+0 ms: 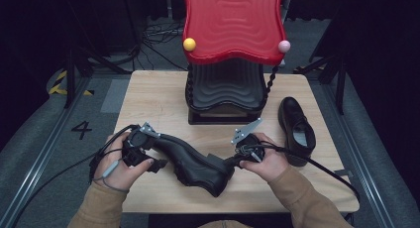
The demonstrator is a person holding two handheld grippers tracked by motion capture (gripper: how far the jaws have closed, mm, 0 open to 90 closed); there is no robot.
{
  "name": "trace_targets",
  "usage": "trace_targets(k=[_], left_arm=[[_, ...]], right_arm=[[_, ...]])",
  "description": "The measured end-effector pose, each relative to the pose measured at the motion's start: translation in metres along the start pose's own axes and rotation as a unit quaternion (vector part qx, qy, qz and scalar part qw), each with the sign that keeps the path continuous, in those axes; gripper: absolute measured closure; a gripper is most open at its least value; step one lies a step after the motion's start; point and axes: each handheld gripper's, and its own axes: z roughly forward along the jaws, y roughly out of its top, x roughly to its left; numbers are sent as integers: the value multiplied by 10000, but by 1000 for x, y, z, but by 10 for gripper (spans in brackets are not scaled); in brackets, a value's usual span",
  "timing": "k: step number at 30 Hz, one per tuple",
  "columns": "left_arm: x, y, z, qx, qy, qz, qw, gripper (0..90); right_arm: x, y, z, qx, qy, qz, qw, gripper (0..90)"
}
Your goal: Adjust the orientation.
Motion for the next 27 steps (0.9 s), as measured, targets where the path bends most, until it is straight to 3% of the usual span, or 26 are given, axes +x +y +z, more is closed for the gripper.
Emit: trace_targets(k=[9,15,19,25,27], left_arm=[[1,-2,-1,-27,-4,-14,10000,260],[1,-2,-1,-31,-21,-33,10000,259],[1,-2,1,-27,-39,-31,10000,257],[3,-2,3,18,-67,-37,10000,256],[3,-2,4,31,-56,-27,10000,256]], right_arm=[[-1,-1,6,170,-236,-85,9995,900],[-4,-2,4,98,-460,-131,9988,900],[-12,-4,1,-9,-845,-171,9963,900],[-20,-8,0,-162,-720,4,9973,900],[-23,-8,0,-158,-965,-41,9952,900]])
